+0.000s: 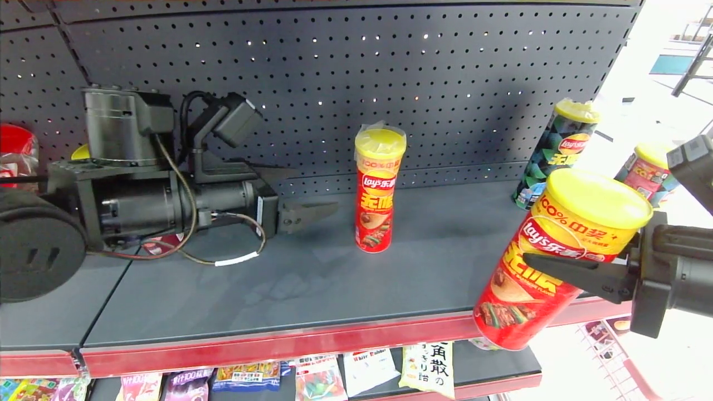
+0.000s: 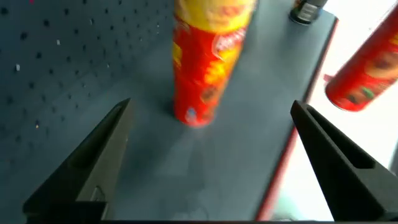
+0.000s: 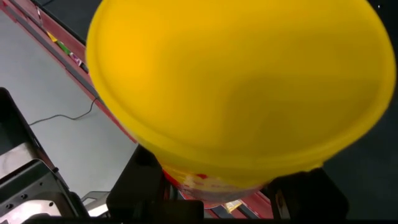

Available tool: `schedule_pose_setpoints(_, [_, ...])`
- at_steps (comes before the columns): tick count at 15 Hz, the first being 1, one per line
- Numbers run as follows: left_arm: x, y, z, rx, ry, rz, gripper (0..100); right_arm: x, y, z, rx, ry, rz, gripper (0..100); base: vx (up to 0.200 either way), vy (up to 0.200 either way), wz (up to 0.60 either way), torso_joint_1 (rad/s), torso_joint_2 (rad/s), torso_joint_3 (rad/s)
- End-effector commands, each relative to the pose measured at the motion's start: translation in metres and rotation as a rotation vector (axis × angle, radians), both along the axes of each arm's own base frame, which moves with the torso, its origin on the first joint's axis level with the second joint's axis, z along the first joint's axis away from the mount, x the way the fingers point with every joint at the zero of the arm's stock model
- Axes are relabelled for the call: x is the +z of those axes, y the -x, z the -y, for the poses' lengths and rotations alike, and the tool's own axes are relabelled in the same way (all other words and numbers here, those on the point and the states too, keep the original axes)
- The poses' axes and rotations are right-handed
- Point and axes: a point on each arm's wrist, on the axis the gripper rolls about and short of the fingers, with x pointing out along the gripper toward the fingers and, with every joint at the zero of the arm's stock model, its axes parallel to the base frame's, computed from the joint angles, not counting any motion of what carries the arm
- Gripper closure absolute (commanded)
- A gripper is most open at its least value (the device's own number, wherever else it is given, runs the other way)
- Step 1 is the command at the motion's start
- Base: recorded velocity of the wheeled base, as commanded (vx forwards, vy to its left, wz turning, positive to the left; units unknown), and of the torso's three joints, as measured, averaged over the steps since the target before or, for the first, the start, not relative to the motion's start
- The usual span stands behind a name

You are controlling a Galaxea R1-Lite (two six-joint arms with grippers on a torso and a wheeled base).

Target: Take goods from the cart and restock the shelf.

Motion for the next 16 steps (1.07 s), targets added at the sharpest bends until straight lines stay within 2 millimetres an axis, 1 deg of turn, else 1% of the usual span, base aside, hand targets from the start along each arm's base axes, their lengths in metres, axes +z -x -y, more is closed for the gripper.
schedule_pose_setpoints(1, [-0.011, -0.022, 0.011, -0.013, -0.008, -0.021, 0, 0.001, 0.003, 0.001, -0.002, -0.003, 0.008, 100, 0.000, 0.000, 0.00, 0.000, 0.00, 0.000])
schedule_pose_setpoints(2, [-0.009, -0.028, 0.014, -0.025, -0.001, -0.014, 0, 0.001, 0.003, 0.002, -0.003, -0.002, 0.008, 100, 0.000, 0.000, 0.00, 0.000, 0.00, 0.000])
schedule_pose_setpoints(6, [-0.009, -0.036, 0.023, -0.051, 0.005, -0.006, 0, -0.001, 0.005, 0.002, -0.003, 0.000, 0.004, 100, 0.000, 0.000, 0.00, 0.000, 0.00, 0.000])
schedule_pose_setpoints(9, [-0.007, -0.049, 0.030, -0.053, 0.011, 0.011, 0, -0.001, 0.005, 0.002, -0.003, 0.000, 0.004, 100, 0.000, 0.000, 0.00, 0.000, 0.00, 0.000])
schedule_pose_setpoints(11, [-0.006, -0.056, 0.040, -0.068, 0.016, 0.022, 0, -0.001, 0.005, 0.002, -0.003, 0.000, 0.004, 100, 0.000, 0.000, 0.00, 0.000, 0.00, 0.000])
schedule_pose_setpoints(13, [-0.010, -0.056, 0.050, -0.094, 0.013, 0.014, 0, -0.001, 0.004, 0.002, -0.003, -0.001, 0.002, 100, 0.000, 0.000, 0.00, 0.000, 0.00, 0.000])
schedule_pose_setpoints(16, [-0.015, -0.061, 0.059, -0.108, 0.011, 0.009, 0, -0.001, 0.004, 0.002, -0.003, -0.001, 0.002, 100, 0.000, 0.000, 0.00, 0.000, 0.00, 0.000])
